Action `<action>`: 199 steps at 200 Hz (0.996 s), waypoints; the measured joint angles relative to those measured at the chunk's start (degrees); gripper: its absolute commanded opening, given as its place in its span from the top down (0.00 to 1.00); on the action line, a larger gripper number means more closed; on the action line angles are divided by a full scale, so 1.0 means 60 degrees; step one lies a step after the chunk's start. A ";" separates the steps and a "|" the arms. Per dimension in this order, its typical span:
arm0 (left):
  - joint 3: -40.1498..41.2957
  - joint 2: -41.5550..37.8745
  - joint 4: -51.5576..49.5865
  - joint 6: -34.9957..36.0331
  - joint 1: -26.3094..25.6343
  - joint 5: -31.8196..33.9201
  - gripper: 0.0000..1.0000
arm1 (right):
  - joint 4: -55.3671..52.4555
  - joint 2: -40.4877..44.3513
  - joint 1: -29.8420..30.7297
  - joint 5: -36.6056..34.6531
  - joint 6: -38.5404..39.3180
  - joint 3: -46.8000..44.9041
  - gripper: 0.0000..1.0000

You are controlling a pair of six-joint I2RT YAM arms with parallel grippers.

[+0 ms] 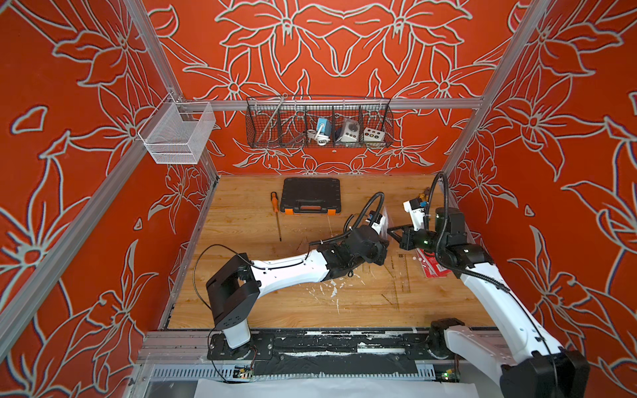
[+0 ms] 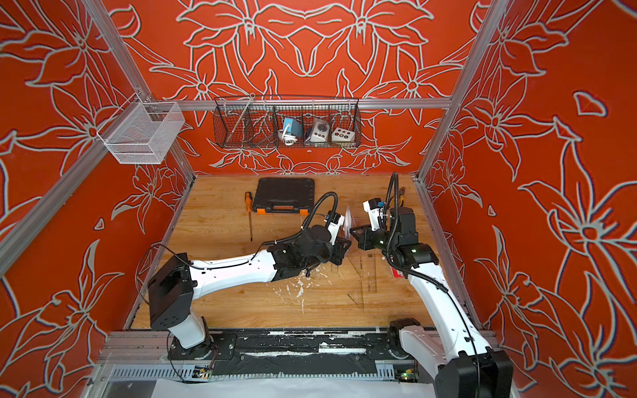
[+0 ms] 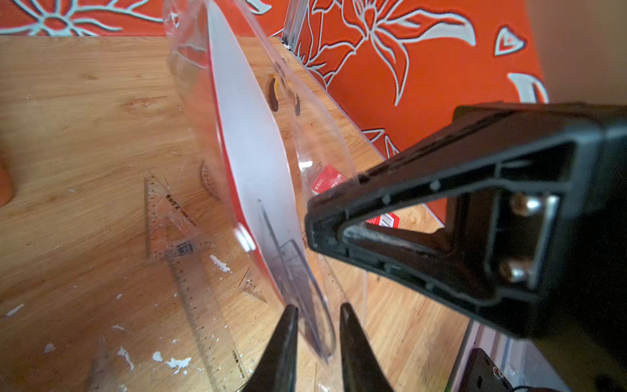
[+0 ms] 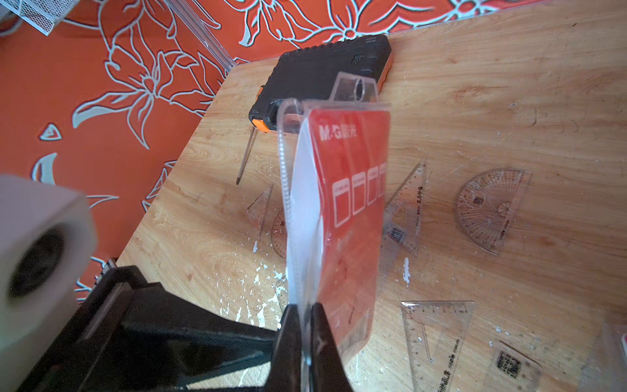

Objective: Open the ruler set and take out the ruler
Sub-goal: Take out the ruler from the ruler set bag.

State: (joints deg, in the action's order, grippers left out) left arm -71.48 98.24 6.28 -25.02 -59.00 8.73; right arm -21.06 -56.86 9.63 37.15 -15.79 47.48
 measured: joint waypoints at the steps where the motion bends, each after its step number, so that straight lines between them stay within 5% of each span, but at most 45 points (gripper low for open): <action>1: -0.0004 0.0000 -0.0004 0.0007 -0.0004 0.0011 0.78 | 0.0000 0.0000 0.0000 0.0000 0.0000 0.0000 1.00; 199: -0.0393 0.0106 -0.0226 0.0466 -0.0051 0.1257 1.00 | -0.0055 -0.0044 0.0000 -0.0226 0.0076 0.0000 1.00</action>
State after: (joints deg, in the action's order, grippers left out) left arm -73.84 98.87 4.93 -22.22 -59.31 16.27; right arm -21.39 -57.12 9.63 35.79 -15.33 47.48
